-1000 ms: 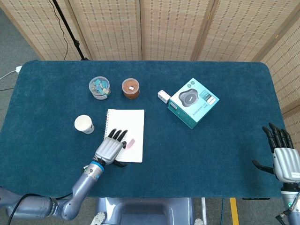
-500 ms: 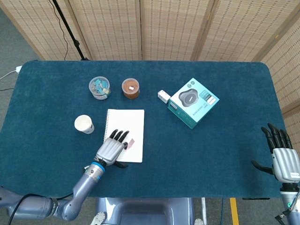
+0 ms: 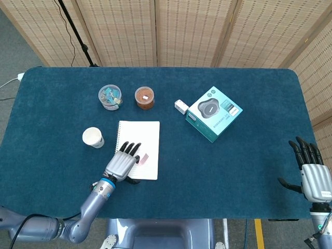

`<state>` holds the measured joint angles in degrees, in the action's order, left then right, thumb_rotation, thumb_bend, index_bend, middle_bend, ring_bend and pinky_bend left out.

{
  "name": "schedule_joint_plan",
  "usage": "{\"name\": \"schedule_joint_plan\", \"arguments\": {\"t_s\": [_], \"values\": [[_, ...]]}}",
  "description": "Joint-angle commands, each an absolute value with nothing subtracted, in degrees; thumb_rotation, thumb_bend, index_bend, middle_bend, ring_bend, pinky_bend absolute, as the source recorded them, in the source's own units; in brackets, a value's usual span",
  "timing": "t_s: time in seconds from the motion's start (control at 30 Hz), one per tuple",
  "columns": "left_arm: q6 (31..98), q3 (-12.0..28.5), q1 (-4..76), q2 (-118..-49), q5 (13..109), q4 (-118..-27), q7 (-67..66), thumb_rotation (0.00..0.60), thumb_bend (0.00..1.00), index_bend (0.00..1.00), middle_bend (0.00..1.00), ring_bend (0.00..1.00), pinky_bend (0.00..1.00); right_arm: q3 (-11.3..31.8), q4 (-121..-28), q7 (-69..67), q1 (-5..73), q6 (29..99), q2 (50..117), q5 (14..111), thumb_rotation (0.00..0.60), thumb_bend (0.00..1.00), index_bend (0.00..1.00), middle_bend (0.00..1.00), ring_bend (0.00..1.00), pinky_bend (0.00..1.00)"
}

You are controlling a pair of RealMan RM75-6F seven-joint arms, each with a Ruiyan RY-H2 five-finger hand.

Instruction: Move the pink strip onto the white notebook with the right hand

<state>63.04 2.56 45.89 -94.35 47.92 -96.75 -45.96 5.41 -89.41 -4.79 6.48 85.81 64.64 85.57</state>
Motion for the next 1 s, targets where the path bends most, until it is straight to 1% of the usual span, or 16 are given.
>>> {"name": "schedule_joint_plan", "arguments": {"t_s": [0.03, 0.27, 0.53, 1.0], "values": [[63.05, 2.47, 45.96, -94.31, 48.35, -97.43, -46.04, 0.342, 0.00, 0.42, 0.00, 0.00, 0.00, 5.42, -89.44, -4.92, 6.46, 85.79, 64.57, 85.59, 0.600, 0.00, 0.00, 0.00, 0.00, 0.00], [62.79, 1.93, 46.27, -94.48, 47.87, -98.51, -47.16, 0.341, 0.00, 0.42, 0.00, 0.00, 0.00, 5.54, -89.53, -5.14, 6.38, 85.73, 64.37, 85.47, 0.600, 0.00, 0.00, 0.00, 0.00, 0.00], [63.22, 2.26, 46.20, -94.00, 46.66, -98.04, -47.26, 0.341, 0.00, 0.42, 0.00, 0.00, 0.00, 5.63, -89.66, -5.28, 6.27, 85.76, 64.23, 85.47, 0.600, 0.00, 0.00, 0.00, 0.00, 0.00], [62.40, 1.76, 45.99, -93.14, 47.54, -99.13, -45.72, 0.340, 0.00, 0.42, 0.00, 0.00, 0.00, 5.65, -89.94, -4.98, 6.20, 85.65, 64.21, 85.53, 0.600, 0.00, 0.00, 0.00, 0.00, 0.00]]}}
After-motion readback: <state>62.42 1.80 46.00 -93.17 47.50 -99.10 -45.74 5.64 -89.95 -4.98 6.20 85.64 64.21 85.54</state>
